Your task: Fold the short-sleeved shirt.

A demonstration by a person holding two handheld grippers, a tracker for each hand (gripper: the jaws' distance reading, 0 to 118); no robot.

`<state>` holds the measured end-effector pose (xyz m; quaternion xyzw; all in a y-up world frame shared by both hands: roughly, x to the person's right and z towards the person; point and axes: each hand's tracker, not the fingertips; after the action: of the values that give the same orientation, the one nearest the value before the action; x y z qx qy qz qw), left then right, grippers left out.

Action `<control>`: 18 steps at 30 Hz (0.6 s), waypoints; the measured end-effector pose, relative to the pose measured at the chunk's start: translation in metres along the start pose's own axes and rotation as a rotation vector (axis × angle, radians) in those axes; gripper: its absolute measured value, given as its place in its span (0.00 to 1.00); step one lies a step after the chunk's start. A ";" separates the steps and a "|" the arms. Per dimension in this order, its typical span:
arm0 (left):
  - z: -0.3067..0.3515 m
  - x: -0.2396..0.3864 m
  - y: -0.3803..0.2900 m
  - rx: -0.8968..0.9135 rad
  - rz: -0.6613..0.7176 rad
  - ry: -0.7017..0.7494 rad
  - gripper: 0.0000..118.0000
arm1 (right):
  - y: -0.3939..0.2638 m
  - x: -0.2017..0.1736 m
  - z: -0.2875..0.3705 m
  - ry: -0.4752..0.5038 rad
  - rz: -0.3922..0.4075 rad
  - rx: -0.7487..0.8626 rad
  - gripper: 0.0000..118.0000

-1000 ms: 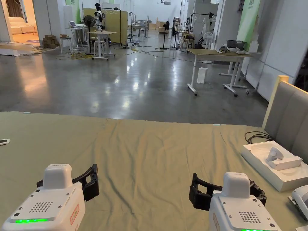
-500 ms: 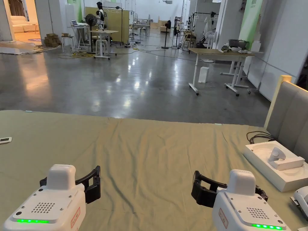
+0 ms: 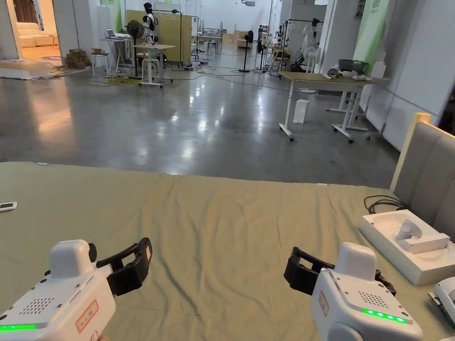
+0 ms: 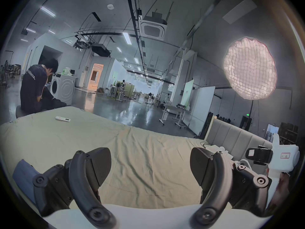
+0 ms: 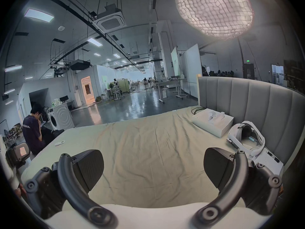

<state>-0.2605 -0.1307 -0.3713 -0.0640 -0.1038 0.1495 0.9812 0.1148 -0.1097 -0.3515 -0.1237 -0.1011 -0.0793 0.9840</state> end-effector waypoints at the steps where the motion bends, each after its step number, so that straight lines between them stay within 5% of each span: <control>1: 0.001 0.000 0.000 0.018 -0.009 0.002 0.86 | 0.000 0.000 0.001 0.000 0.005 0.002 1.00; 18: -0.005 -0.004 -0.003 -0.001 -0.001 0.061 0.88 | 0.002 -0.013 -0.008 -0.141 0.012 -0.051 1.00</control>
<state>-0.2620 -0.1349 -0.3766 -0.0689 -0.0739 0.1472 0.9839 0.1041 -0.1083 -0.3619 -0.1545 -0.1673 -0.0671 0.9714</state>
